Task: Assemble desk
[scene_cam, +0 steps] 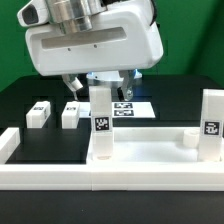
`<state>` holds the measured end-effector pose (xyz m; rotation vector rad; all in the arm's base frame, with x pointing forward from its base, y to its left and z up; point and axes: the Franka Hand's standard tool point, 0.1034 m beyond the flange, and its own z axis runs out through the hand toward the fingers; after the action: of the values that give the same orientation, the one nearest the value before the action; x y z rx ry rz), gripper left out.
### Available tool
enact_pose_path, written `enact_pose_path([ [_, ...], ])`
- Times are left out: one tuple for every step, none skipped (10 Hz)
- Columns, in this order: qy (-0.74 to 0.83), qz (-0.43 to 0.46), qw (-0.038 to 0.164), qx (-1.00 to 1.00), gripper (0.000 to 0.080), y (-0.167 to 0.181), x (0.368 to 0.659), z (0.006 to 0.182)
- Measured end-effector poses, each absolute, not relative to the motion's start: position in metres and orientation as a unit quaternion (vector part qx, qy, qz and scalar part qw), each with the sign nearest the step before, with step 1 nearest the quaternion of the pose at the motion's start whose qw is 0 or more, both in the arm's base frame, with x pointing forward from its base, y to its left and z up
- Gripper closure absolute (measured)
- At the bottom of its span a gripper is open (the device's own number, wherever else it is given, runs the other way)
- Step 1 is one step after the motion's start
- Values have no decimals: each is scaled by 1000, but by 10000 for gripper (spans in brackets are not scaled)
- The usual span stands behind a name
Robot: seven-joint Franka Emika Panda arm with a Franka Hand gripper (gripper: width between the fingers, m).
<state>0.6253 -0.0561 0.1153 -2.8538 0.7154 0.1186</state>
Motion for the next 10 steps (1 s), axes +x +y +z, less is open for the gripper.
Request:
enact_pose_path([
  [122,21,72,-990,151,-61,631,115],
  [56,2,65,-996,151,-59,637,113],
  [89,5,69,-994,151,-58,637,113],
  [88,4,69,-994,287,-59,637,113],
  [88,4,69,-994,287,-59,637,113],
  [122,7,69,-990,426,-58,637,113],
  [170,10,68,-983,508,-60,637,112],
  [202,12,67,-977,508,-60,637,112],
  [224,14,67,-972,508,-60,637,112],
  [272,17,67,-960,508,-60,637,112],
])
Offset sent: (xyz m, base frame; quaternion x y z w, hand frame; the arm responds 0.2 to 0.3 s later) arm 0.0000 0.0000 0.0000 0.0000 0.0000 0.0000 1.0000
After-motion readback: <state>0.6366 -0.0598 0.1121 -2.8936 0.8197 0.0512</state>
